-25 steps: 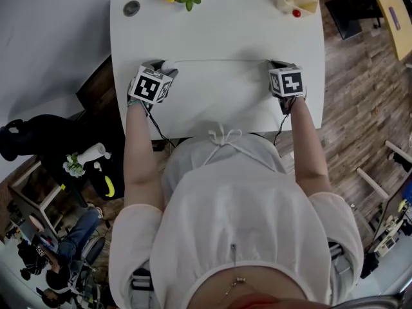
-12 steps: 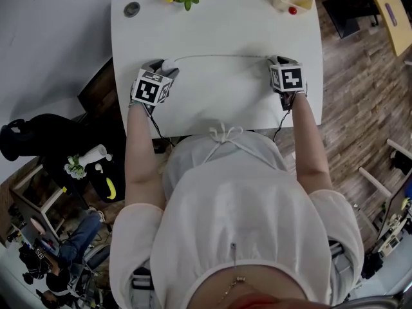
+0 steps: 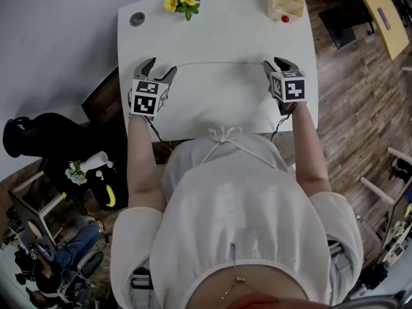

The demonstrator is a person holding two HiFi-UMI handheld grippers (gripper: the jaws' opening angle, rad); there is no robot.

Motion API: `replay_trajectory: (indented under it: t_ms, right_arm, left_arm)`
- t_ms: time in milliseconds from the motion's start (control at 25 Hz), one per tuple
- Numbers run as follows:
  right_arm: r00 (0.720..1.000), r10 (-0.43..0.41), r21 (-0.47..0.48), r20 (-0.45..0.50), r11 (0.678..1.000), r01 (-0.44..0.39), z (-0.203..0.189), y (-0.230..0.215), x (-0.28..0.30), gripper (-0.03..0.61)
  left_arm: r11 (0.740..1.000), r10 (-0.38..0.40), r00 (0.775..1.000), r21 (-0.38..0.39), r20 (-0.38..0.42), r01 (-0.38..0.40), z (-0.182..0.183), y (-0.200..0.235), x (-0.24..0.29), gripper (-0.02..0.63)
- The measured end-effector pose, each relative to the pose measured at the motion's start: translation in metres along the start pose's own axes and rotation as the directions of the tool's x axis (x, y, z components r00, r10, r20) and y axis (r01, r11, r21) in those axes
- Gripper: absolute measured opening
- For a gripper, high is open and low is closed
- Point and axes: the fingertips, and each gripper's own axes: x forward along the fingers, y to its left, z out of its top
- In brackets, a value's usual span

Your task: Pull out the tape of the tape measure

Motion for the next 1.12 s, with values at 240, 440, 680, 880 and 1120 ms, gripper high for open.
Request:
replay_trajectory:
  t_ms: [240, 440, 680, 880, 1120]
  right_arm:
    - [0.969, 0.032, -0.044, 0.246, 0.999, -0.022, 0.062, 0.011, -0.043, 0.135]
    - [0.903, 0.082, -0.093, 0.421, 0.995, -0.047, 0.106, 0.025, -0.086, 0.072]
    - [0.815, 0.120, -0.159, 0.568, 0.987, -0.034, 0.140, 0.039, -0.134, 0.006]
    - [0.767, 0.144, -0.198, 0.625, 0.980, -0.022, 0.149, 0.044, -0.150, 0.006]
    - [0.756, 0.165, -0.218, 0.633, 0.975, -0.030, 0.151, 0.051, -0.153, 0.003]
  left_arm:
    - [0.997, 0.072, 0.972, 0.020, 0.223, -0.078, 0.071, 0.001, -0.047, 0.239]
    - [0.991, 0.107, 0.914, 0.033, 0.392, -0.131, 0.122, -0.009, -0.088, 0.132]
    - [0.983, 0.140, 0.830, 0.021, 0.540, -0.180, 0.166, -0.022, -0.134, 0.035]
    - [0.989, 0.118, 0.795, 0.003, 0.596, -0.149, 0.181, -0.032, -0.151, 0.020]
    - [0.994, 0.079, 0.805, 0.019, 0.588, -0.111, 0.180, -0.045, -0.146, 0.020]
